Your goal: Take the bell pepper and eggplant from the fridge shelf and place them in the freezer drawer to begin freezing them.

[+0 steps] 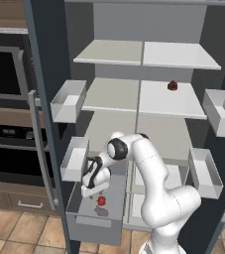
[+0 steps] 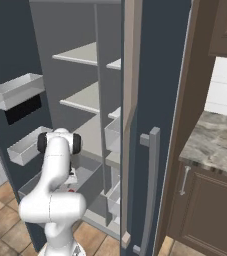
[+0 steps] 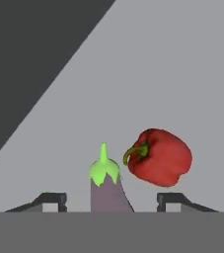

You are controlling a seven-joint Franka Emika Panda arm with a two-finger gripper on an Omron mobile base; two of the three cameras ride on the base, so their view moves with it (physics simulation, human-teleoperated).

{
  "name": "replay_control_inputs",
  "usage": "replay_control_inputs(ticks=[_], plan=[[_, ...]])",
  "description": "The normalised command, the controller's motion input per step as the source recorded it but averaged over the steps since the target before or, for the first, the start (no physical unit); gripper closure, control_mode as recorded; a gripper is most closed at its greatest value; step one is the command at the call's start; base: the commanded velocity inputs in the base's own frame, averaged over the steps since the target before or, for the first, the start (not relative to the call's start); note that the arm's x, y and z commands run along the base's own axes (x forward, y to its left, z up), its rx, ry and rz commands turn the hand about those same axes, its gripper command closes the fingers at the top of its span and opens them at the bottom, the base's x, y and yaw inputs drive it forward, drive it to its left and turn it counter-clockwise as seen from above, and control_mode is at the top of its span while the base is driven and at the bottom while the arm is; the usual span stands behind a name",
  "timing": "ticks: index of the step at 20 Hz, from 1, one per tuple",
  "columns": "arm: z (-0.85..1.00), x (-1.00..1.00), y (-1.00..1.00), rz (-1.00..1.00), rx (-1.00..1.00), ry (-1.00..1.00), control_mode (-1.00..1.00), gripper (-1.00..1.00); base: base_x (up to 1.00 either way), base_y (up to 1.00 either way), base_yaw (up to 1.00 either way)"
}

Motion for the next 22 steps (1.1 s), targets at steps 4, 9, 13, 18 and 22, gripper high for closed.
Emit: replay_control_inputs(ticks=[4, 9, 13, 18, 22], plan=[[0.68, -1.00, -0.11, -0.13, 0.07, -0.09, -1.00, -1.00, 0.00, 0.00, 0.00], [0.98, -1.00, -0.16, -0.20, 0.14, -0.24, -1.00, -1.00, 0.00, 0.00, 0.00], [1.00, -1.00, -0.03, -0.21, 0.14, -0.32, -1.00, -1.00, 0.00, 0.00, 0.00], [1.00, -1.00, -0.01, -0.22, 0.11, -0.30, -1.00, -1.00, 0.00, 0.00, 0.00], [1.00, -0.64, 0.20, -0.15, 0.02, -0.17, -1.00, -1.00, 0.00, 0.00, 0.00]])
